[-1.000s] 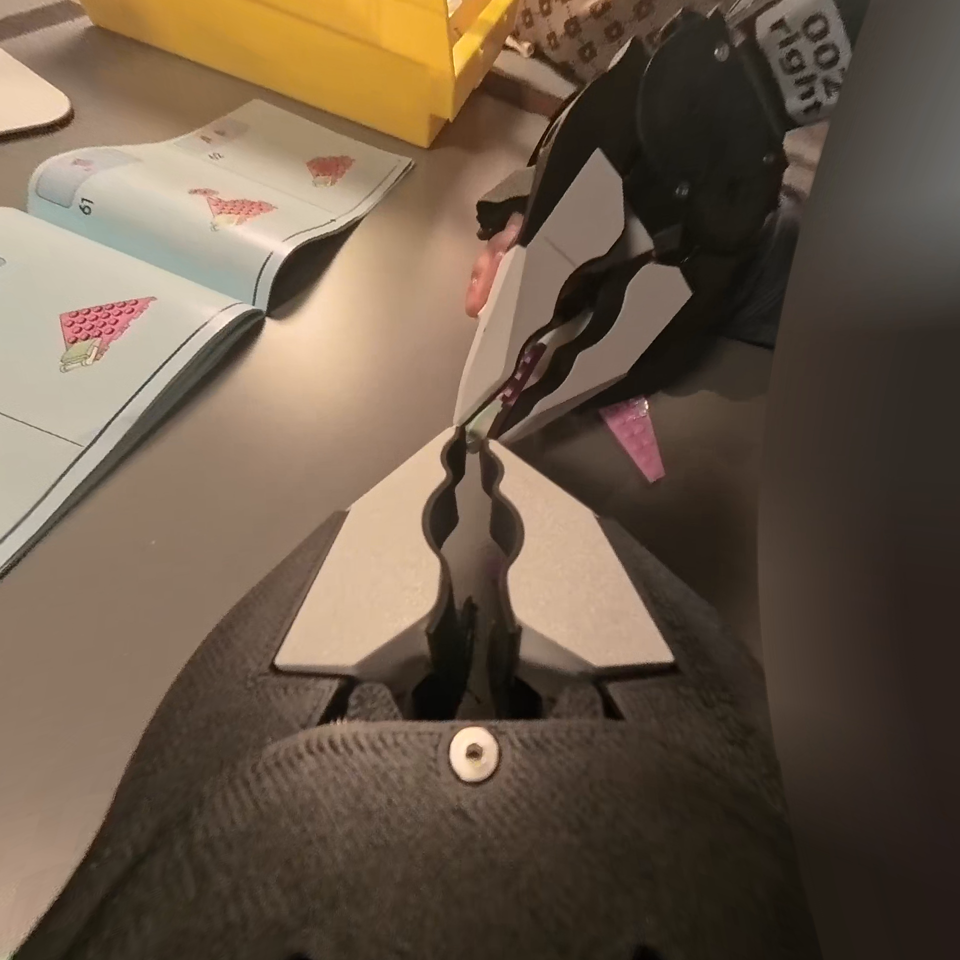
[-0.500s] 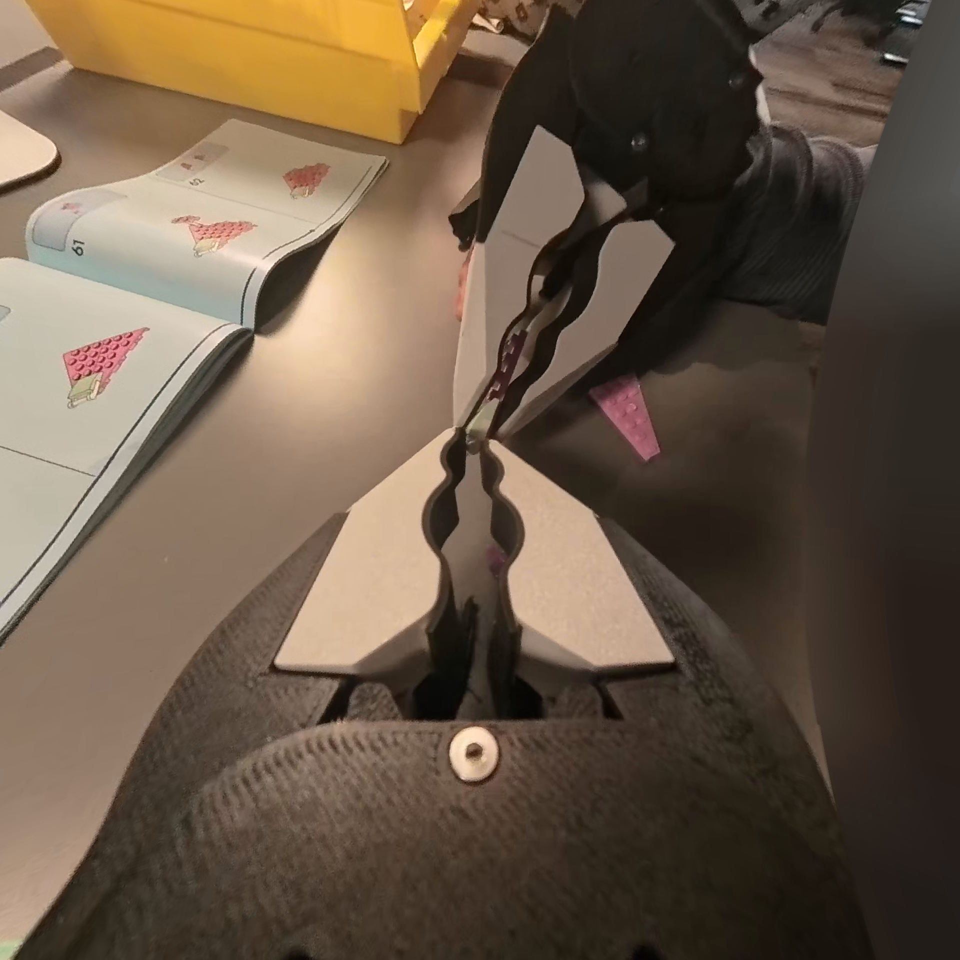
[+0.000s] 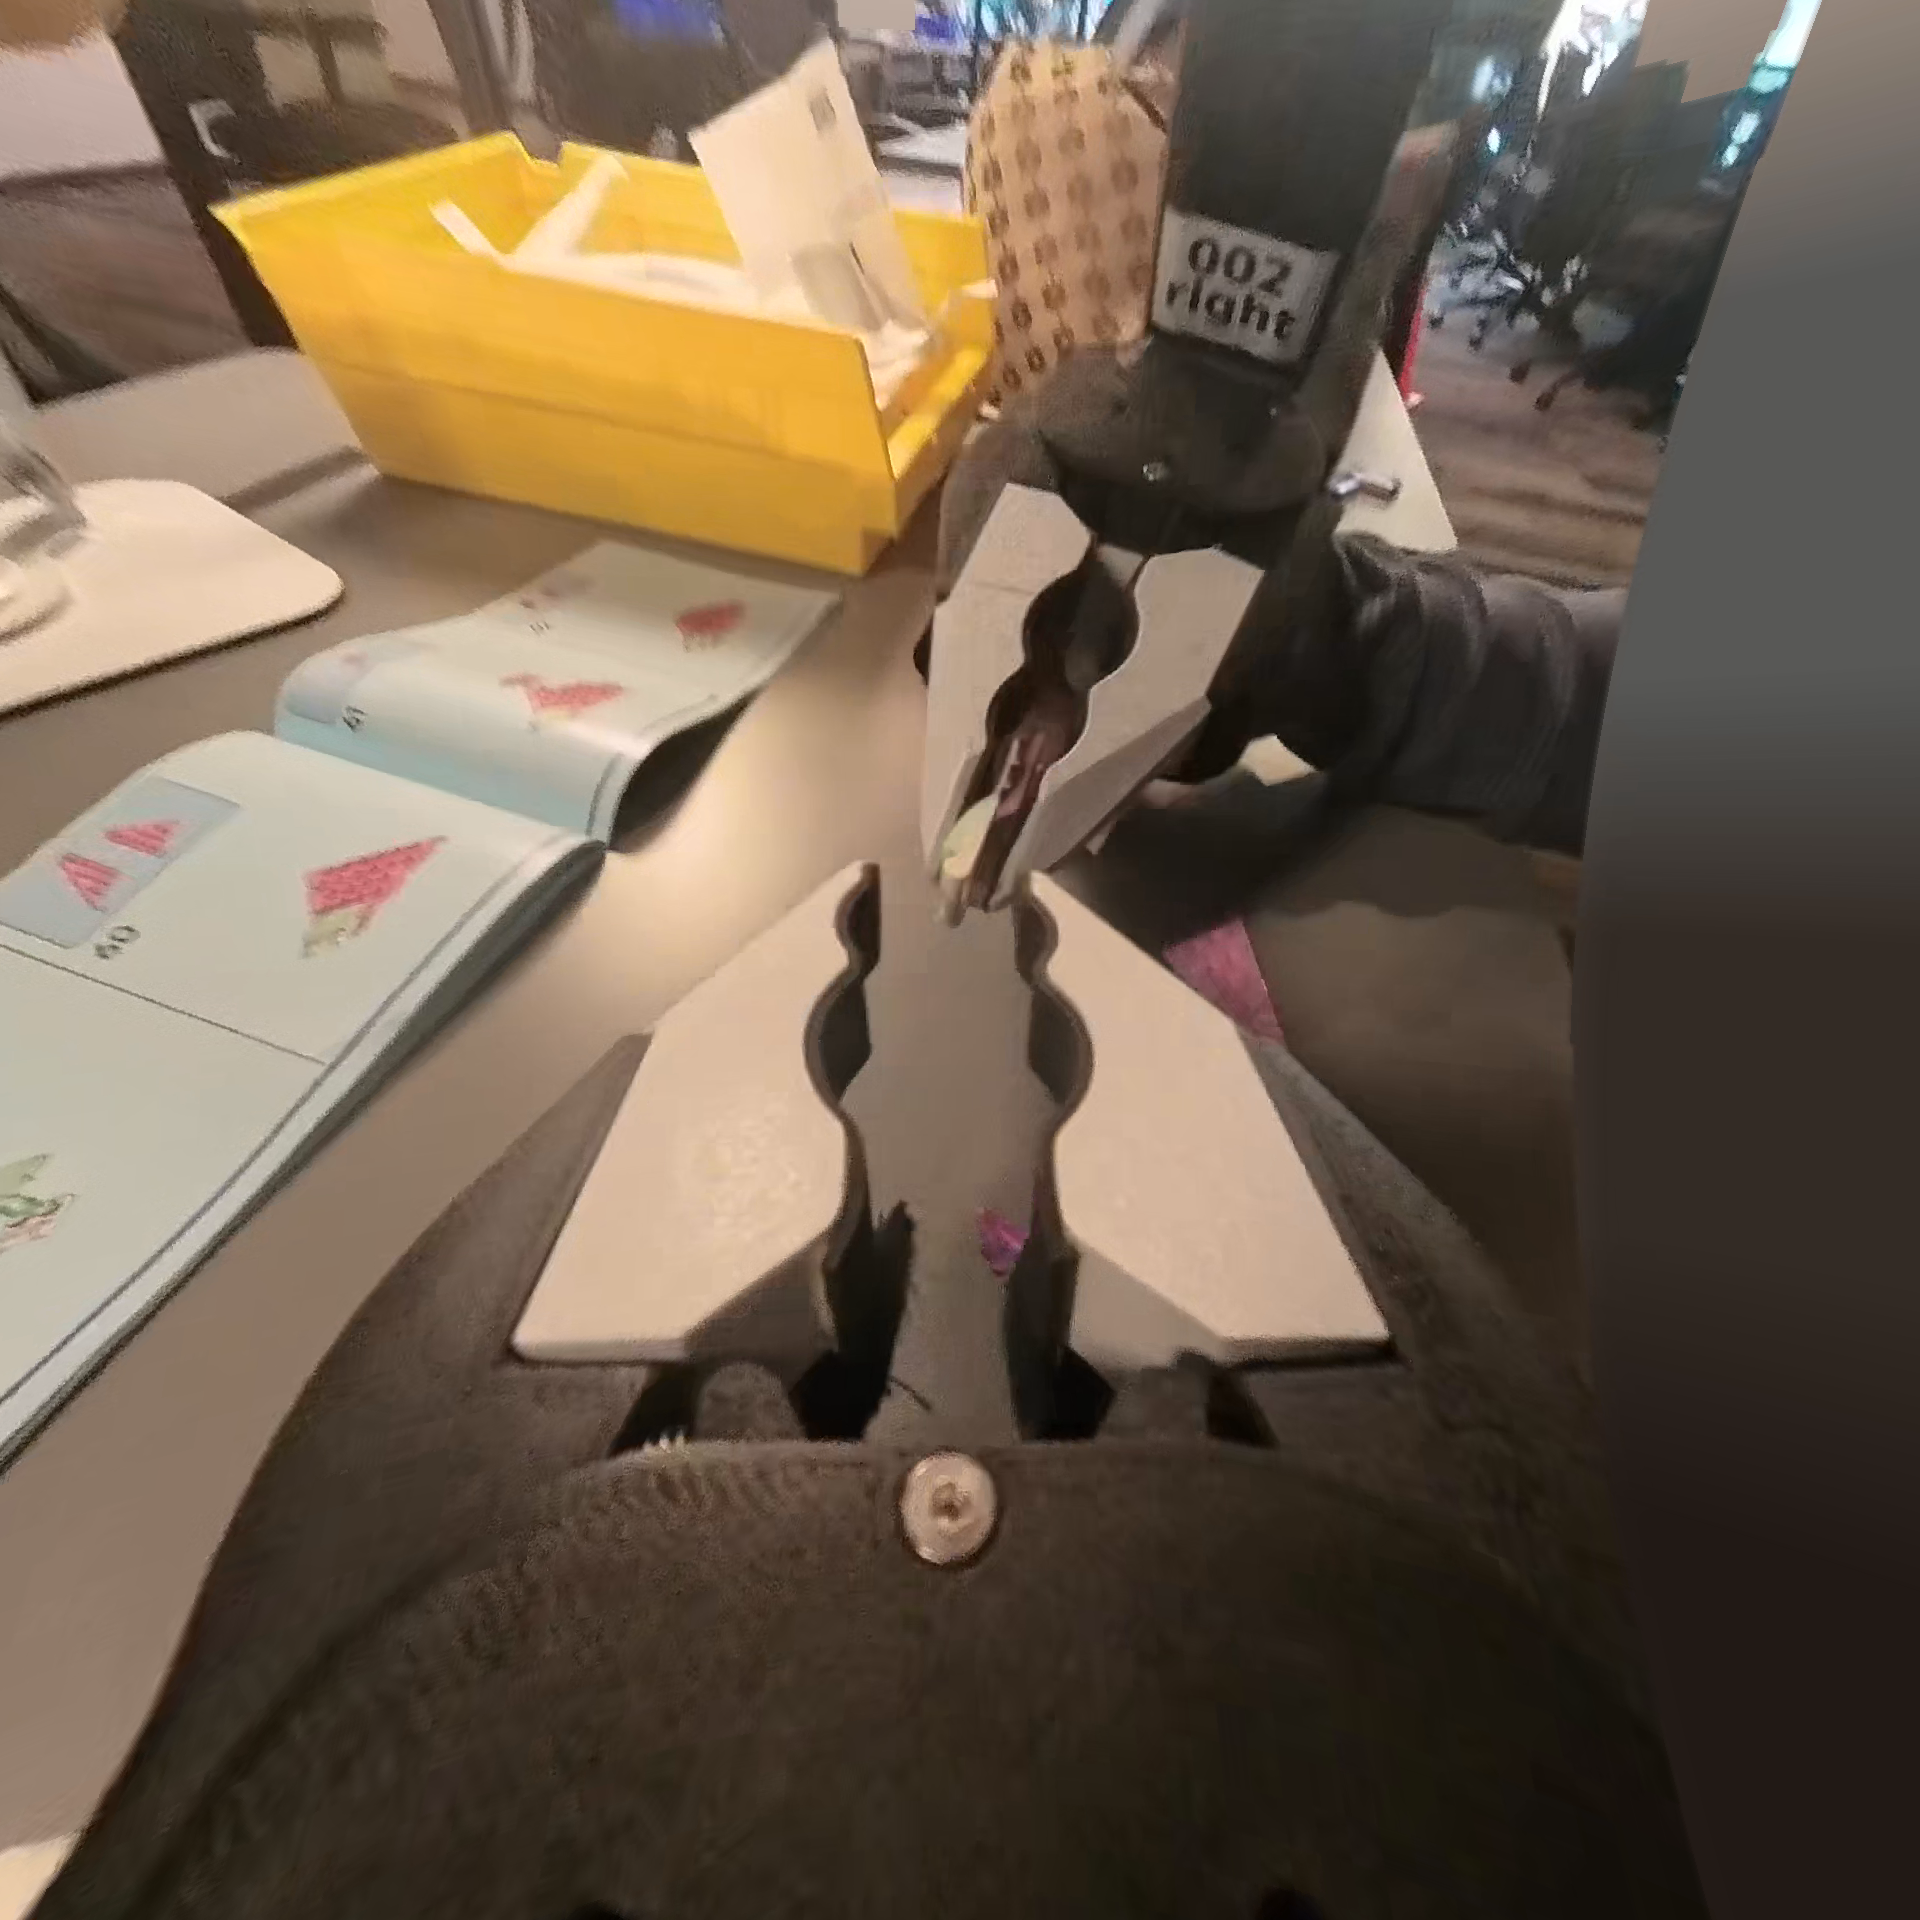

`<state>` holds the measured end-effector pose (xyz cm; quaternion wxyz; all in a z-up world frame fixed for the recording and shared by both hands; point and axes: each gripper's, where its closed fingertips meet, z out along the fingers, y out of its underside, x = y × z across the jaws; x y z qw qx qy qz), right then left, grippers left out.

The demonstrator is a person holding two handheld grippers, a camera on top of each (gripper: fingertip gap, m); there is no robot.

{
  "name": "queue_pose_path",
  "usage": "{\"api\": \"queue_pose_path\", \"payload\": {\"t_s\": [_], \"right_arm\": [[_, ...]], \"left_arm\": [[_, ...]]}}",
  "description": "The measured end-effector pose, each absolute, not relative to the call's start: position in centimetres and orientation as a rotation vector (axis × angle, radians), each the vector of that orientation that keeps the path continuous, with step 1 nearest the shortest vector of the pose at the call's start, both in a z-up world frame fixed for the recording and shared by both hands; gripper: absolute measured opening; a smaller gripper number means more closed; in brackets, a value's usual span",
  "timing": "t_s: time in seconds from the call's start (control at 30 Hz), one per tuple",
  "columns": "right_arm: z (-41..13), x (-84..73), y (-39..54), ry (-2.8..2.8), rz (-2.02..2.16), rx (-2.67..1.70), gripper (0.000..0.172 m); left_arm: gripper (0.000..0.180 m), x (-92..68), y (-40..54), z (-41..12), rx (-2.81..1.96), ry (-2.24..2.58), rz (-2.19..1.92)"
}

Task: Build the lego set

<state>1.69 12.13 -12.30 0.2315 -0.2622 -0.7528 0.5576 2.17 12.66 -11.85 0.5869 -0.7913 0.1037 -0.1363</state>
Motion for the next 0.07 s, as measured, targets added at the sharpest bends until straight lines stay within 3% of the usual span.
{"api": "queue_pose_path", "payload": {"t_s": [0.03, 0.07], "right_arm": [[-11.82, 1.58, 12.21, -2.040, 1.598, -0.762, 0.007], [-11.21, 1.57, 12.21, -2.007, 1.680, -0.795, 0.007]], "left_arm": [[0.024, 1.98, 12.63, -11.46, -1.823, 0.232, -0.309], [0.024, 1.78, 12.60, -11.07, -1.800, 0.219, -0.303]]}}
